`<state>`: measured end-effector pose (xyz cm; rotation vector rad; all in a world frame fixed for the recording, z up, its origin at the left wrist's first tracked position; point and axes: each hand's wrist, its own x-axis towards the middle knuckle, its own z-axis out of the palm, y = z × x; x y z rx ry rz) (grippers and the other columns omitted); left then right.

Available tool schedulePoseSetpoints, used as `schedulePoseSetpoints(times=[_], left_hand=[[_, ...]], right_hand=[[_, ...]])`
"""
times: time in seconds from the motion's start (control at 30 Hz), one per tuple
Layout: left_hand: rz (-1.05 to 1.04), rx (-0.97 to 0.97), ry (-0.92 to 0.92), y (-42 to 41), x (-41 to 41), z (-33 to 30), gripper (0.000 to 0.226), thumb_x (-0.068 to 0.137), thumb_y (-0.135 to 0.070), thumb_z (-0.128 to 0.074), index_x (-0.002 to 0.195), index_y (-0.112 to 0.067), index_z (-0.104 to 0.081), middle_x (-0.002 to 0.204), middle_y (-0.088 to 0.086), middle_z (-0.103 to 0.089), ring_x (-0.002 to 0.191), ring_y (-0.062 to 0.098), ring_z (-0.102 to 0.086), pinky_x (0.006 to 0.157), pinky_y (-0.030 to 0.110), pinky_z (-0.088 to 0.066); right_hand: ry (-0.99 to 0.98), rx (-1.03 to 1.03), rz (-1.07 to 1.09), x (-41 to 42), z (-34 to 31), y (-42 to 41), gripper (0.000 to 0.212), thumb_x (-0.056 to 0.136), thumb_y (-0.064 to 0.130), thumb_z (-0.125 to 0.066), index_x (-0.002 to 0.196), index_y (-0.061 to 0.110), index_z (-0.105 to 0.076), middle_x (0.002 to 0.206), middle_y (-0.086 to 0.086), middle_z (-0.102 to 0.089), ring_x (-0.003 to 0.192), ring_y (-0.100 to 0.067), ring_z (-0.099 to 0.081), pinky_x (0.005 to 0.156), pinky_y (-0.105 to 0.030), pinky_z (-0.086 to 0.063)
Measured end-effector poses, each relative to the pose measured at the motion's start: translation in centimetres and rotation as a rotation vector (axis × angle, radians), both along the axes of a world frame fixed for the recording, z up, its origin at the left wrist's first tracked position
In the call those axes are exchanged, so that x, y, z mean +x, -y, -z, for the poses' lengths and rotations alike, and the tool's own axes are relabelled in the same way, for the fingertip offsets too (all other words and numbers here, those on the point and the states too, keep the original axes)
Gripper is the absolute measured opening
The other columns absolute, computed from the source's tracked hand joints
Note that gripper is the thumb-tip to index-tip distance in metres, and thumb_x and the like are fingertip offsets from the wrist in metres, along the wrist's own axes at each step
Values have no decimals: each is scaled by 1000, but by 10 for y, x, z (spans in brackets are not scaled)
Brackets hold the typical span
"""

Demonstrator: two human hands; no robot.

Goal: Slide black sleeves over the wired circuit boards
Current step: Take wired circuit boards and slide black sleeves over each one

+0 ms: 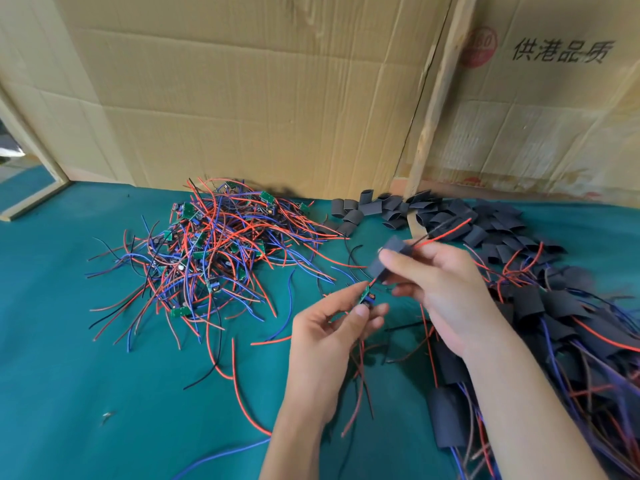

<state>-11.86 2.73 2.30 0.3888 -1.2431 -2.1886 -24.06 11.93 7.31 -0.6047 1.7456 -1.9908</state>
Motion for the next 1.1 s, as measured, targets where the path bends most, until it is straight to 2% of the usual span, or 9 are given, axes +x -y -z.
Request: schedulePoseSetpoints(times=[0.07, 0.13, 0.27, 0.37, 0.53, 0.6, 0.77, 0.9, 1.1], left_hand=[[7, 52, -23, 1, 0, -1, 23, 86, -2, -67, 108, -1, -72, 97, 16, -75, 86, 29, -76, 71, 25, -59], [13, 116, -48, 3, 1, -3, 23, 81, -6, -69, 103, 2, -67, 91, 19, -73, 82, 28, -75, 66, 25, -58], [58, 199, -76, 5, 4, -7, 8, 81, -13, -69, 86, -6, -72, 85, 16, -73, 75, 18, -74, 61, 21, -57], [90, 231, -57, 4, 5, -8, 10, 82, -17, -67, 78, -13, -76, 86, 16, -74, 68, 11, -72, 57, 17, -55], [85, 237, -53, 3, 4, -10, 10, 81, -19, -68, 76, -15, -76, 83, 13, -74, 63, 8, -69, 54, 16, -53], [72, 234, -47, 2, 4, -8, 9, 82, -18, -67, 79, -13, -73, 83, 15, -74, 63, 10, -69, 54, 17, -53], [58, 276, -19, 5, 3, -7, 12, 82, -19, -66, 87, -8, -64, 77, 11, -73, 57, 8, -67, 49, 15, -51], [101, 354, -23, 7, 4, -9, 14, 81, -19, -67, 71, -16, -77, 74, 8, -72, 55, 4, -65, 46, 13, -50], [138, 371, 25, 6, 4, -12, 15, 78, -20, -68, 67, -16, -77, 69, 7, -71, 50, 4, -63, 41, 13, -47]], right_hand=[[0, 34, -139, 3, 1, 1, 23, 81, 21, -82, 94, 3, -75, 88, -10, -75, 77, -20, -67, 64, -26, -52], [15, -3, -198, 5, 0, 0, 27, 79, 22, -83, 96, 3, -75, 89, -13, -74, 75, -21, -67, 64, -26, -52], [66, -99, -267, 2, -4, -5, 29, 73, 22, -83, 98, 9, -79, 92, -15, -74, 74, -18, -66, 62, -24, -52], [61, -119, -316, 2, -7, -8, 35, 72, 25, -81, 101, 7, -78, 95, -17, -74, 77, -19, -66, 63, -24, -52], [155, -112, -278, 2, -8, -6, 45, 68, 20, -87, 106, -1, -75, 94, -17, -73, 74, -20, -67, 62, -23, -55], [189, -106, -228, 4, -7, -2, 50, 68, 25, -82, 107, -4, -73, 92, -15, -72, 70, -19, -67, 61, -22, -56], [194, -139, -238, 5, -7, -2, 39, 73, 17, -76, 108, -1, -74, 90, -12, -72, 67, -15, -65, 60, -21, -55], [174, -104, -318, 5, -7, -5, 32, 74, 12, -82, 106, 5, -77, 91, -13, -73, 68, -16, -65, 61, -21, -55], [139, -66, -388, 11, -7, -2, 36, 69, 19, -84, 103, 8, -79, 93, -18, -73, 68, -18, -66, 64, -24, -56]])
